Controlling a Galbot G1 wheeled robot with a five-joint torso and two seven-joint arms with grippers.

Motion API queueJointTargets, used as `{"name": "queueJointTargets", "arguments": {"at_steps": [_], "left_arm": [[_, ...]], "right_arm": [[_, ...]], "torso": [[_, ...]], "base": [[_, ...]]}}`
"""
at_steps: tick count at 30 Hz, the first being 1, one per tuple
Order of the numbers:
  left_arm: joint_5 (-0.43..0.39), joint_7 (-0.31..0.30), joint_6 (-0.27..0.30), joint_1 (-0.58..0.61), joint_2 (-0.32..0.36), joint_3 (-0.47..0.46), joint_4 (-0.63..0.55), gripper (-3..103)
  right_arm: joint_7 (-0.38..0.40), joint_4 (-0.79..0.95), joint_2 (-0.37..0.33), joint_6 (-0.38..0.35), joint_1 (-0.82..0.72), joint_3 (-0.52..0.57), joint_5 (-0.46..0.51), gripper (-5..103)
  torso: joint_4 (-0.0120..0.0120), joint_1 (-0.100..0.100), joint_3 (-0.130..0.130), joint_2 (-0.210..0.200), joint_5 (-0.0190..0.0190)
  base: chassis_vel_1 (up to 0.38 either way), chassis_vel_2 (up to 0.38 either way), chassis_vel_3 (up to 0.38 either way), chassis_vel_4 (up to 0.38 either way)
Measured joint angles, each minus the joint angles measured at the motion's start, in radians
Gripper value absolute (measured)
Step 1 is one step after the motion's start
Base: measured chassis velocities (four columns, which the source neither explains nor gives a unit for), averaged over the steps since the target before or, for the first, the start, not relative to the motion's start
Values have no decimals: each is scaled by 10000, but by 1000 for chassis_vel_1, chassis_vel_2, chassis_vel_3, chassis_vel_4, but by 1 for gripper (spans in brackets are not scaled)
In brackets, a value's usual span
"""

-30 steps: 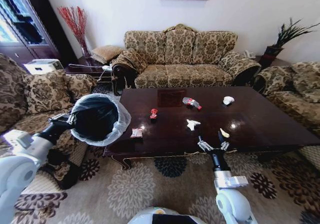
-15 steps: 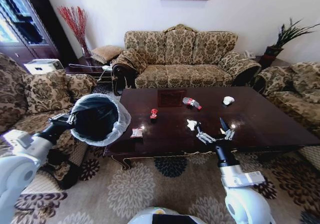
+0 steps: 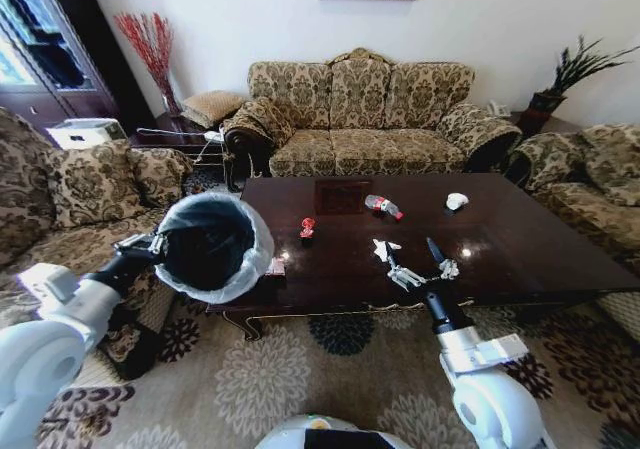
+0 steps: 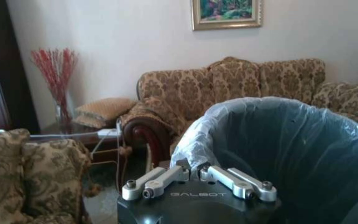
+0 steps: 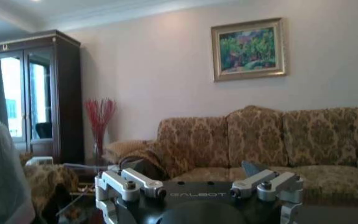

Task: Move to the front of the table and place the trash on the table into the trash bin.

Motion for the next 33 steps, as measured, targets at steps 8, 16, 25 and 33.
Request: {"name": "queueJointTargets", "arguments": {"at_steps": [8,16,25,33], "left_arm": [[128,-158,-283,-215,915,-584,1008,3],[-447,-306,-232,-318,1772,-924,1467,3],[-956,-396,-27,-63,1557,-864,910,3],[-831,-409,10,-72,1245,-443,380,3]], "right_arm": [[-60,-1259,-732,-845,1175,-260,1124,100],[-390,-3081,-838,-1242,3330,-2016,1270,100],[216,-4225,-202,-596,4864,-3734,720,100],[-129,-4493,-4,-709,4859,-3968,16,100]], "torso": [[8,1,1,-1,-3],[5,3,2,-1,-2],[7,2,2,-1,-1],[1,1,1,-1,2]], "base": [[0,0,0,0],[0,0,0,0],[0,0,0,0],[0,0,0,0]]}}
